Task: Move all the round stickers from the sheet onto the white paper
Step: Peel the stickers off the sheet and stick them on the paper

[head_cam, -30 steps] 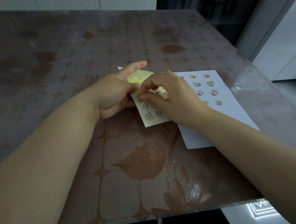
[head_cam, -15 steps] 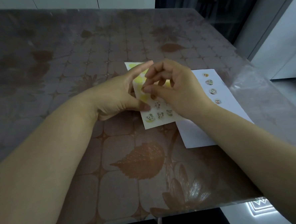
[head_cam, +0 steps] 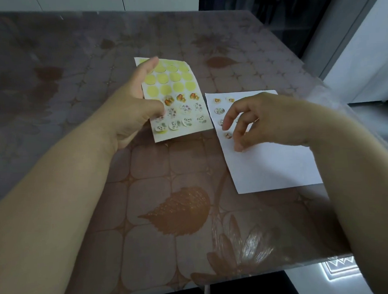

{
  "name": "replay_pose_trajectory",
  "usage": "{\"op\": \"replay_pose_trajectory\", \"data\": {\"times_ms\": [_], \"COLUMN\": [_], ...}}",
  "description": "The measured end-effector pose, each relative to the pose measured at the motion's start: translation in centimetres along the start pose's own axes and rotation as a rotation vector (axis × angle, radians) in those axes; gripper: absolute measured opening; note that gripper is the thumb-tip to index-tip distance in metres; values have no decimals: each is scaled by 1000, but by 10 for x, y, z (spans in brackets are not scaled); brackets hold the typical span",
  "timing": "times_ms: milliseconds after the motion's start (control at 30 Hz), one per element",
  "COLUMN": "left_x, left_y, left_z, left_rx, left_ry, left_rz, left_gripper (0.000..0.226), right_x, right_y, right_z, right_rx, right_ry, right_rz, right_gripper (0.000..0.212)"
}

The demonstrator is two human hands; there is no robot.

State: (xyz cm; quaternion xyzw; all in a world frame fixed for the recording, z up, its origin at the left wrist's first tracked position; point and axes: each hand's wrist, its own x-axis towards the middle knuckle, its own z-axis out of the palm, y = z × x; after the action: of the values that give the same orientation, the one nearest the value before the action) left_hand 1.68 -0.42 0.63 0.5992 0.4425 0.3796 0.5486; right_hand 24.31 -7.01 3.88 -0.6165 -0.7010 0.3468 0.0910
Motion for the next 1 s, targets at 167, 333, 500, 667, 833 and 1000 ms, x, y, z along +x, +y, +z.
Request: {"op": "replay_pose_trajectory", "data": {"times_ms": [167,333,500,667,833,1000], "left_x": [0,0,-1,-2,-3,-2], "left_y": [-1,-2,0,0,0,-1], "left_z": [1,1,3,3,4,4], "left_rx": [47,60,67,73,75,62], "left_ry": [-2,-14,-39,-46,-66,-79], "left_rz": [9,-2,-5,1,-2,-3], "left_gripper": [81,80,81,81,81,82], "right_x": [0,2,5,7,7,2], "right_y": [0,0,0,-3,-9,-4], "right_z": [2,5,9,12,11,6], "right_rx": [-69,-39,-25,-107,-189,-275], "right_ry": [43,65,92,129,131,132], "right_rz": [-15,9,25,66,121,215], "right_gripper": [34,34,33,33,37,50]}}
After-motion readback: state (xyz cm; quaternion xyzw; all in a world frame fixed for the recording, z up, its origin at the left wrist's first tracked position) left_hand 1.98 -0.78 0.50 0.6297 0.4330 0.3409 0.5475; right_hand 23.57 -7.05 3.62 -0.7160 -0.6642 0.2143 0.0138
